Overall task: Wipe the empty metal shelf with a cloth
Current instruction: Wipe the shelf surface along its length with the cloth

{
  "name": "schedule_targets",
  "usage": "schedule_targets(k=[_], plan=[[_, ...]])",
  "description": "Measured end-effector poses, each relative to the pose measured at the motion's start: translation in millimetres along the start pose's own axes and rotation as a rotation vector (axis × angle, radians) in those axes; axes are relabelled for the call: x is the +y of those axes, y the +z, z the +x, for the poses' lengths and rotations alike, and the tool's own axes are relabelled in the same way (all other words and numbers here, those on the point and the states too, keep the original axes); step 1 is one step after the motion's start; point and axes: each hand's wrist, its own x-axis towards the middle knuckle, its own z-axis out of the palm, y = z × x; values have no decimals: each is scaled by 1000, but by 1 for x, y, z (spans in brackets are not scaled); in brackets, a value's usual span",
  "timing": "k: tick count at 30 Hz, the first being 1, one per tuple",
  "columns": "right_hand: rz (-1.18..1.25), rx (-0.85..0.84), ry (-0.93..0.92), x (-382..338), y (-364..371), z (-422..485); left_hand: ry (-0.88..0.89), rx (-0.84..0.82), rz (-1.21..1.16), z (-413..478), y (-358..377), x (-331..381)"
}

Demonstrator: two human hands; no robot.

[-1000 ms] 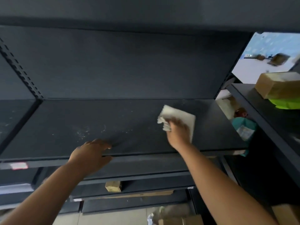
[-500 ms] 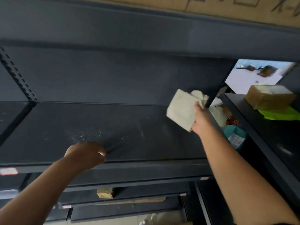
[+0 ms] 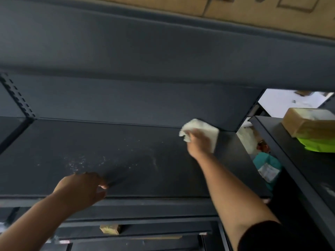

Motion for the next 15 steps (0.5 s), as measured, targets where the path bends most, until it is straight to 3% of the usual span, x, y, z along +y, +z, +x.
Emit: schedule_targets(k=[4, 8, 12, 15], plan=[[312, -68, -90, -102, 19, -3, -6, -3, 16, -2, 0, 3], [1024, -277, 103, -161, 15, -7, -9, -15, 25, -2, -2, 3], [1521, -234, 391, -140, -11, -3, -3, -32, 30, -2, -2, 1], [1546, -38, 434, -81, -42, -2, 13, -50, 50, -2, -3, 0]])
